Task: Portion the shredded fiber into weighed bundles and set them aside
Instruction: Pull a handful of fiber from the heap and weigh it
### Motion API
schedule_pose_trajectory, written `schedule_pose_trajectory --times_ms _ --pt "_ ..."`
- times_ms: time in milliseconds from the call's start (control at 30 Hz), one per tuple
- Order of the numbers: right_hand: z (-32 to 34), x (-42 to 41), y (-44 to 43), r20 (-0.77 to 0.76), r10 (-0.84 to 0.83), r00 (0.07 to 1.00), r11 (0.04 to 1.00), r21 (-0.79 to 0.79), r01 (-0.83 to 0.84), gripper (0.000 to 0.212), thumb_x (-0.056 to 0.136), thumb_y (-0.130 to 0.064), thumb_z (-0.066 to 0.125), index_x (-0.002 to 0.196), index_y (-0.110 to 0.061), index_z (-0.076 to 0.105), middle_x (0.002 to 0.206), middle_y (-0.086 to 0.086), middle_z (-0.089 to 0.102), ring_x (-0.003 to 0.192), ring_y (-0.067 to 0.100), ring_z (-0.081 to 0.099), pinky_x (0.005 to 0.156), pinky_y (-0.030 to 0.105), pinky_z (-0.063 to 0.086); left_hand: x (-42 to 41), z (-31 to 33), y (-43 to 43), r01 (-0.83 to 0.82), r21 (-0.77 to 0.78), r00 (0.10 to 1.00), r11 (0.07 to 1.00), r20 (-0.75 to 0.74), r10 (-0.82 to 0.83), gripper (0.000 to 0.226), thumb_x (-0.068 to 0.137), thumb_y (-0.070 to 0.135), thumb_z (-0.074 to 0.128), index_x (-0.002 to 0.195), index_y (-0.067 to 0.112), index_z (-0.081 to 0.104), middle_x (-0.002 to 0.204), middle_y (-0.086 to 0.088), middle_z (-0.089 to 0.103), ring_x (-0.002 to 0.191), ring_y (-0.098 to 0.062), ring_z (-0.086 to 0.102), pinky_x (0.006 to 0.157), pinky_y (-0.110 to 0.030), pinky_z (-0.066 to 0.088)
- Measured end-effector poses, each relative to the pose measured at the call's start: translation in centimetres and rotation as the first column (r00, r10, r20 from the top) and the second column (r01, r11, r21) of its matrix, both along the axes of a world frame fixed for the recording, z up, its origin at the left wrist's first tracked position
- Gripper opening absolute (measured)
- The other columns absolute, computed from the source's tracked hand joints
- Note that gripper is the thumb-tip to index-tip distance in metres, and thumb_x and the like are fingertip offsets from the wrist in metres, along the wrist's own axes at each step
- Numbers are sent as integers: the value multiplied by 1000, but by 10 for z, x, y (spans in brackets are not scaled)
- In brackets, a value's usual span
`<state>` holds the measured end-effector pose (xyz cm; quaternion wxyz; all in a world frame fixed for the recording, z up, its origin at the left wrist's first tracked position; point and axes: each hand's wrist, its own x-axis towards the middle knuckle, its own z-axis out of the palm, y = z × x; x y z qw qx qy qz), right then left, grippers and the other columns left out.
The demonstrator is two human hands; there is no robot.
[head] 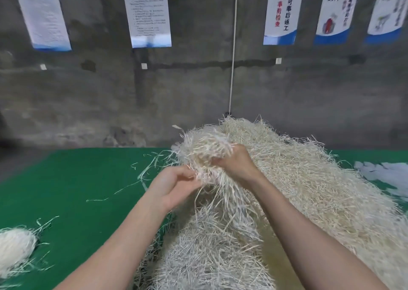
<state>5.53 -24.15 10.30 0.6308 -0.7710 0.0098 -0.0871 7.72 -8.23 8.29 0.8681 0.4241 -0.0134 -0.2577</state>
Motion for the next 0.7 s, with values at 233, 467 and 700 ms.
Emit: schedule_pose_trajectory --times_ms 233,467,700 --pt "16 -4 0 -41 35 999 905 -422 -49 51 82 -7 65 128 -12 44 115 5 57 70 4 60 40 13 40 -10 -6 0 -586 538 608 606 786 -111 133 49 55 82 149 35 -4 156 14 9 140 -6 16 110 -37 18" --pt "24 -8 1 -42 314 948 916 276 -291 69 71 0 71 131 -18 43 126 12 47 92 17 61 64 26 56 3 -17 -26 -421 304 871 855 399 287 60 63 8 79 118 10 56 117 0 65 106 -12 62 86 -29 52" --pt "-58 -15 -3 -224 193 955 748 -596 -291 116 60 -50 79 149 -36 5 130 2 50 95 7 51 75 20 46 12 -6 0 -351 -221 933 910 3 361 37 91 18 48 69 9 76 76 -15 73 67 -25 72 54 -36 57"
